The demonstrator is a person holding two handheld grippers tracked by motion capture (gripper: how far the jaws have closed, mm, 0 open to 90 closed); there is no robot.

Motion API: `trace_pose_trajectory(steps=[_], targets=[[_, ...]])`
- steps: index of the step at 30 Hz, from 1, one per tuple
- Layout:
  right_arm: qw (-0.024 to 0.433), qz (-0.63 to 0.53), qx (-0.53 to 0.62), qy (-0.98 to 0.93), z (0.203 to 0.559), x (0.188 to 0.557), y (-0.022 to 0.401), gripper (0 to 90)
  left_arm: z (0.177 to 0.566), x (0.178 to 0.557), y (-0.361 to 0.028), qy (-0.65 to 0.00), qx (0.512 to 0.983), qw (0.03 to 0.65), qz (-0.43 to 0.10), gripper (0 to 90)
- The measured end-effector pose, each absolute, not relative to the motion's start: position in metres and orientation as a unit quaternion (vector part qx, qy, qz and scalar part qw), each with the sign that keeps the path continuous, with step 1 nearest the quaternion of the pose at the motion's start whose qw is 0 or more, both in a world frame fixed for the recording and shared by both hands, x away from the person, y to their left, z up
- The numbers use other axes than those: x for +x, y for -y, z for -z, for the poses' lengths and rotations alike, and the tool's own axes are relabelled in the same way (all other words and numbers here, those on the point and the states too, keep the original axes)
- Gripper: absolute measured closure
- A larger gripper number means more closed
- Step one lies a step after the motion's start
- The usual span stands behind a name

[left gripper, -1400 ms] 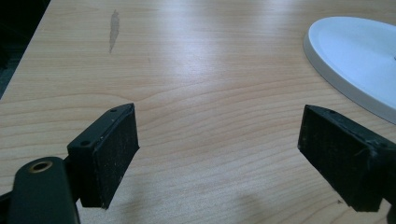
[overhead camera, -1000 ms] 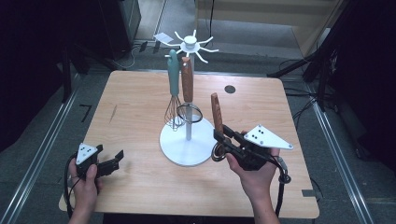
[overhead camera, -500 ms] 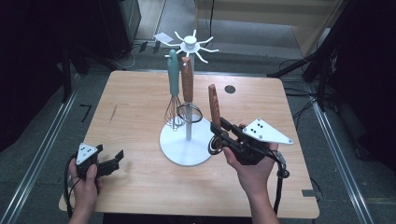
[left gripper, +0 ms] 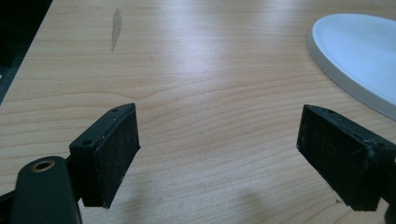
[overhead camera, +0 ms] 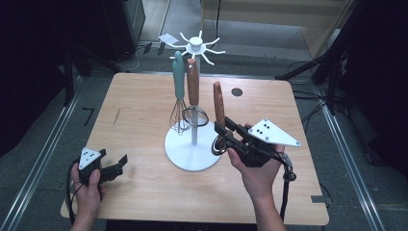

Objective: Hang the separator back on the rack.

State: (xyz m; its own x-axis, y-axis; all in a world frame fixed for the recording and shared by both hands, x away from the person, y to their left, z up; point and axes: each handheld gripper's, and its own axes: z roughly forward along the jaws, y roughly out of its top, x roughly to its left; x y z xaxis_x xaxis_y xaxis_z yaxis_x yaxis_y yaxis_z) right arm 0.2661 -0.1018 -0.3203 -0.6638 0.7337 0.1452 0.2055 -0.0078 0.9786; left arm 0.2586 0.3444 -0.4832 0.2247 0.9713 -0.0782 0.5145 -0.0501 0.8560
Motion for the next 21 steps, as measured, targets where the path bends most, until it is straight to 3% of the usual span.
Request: trace_pose_trajectory(steps=[21], targets=[[0.232, -0.636, 0.336, -0.655, 0.296, 0.272, 0.1, 70.6, 0.483, 0.259, -0.345, -0.556, 0.669, 0.408, -0.278, 13.6]])
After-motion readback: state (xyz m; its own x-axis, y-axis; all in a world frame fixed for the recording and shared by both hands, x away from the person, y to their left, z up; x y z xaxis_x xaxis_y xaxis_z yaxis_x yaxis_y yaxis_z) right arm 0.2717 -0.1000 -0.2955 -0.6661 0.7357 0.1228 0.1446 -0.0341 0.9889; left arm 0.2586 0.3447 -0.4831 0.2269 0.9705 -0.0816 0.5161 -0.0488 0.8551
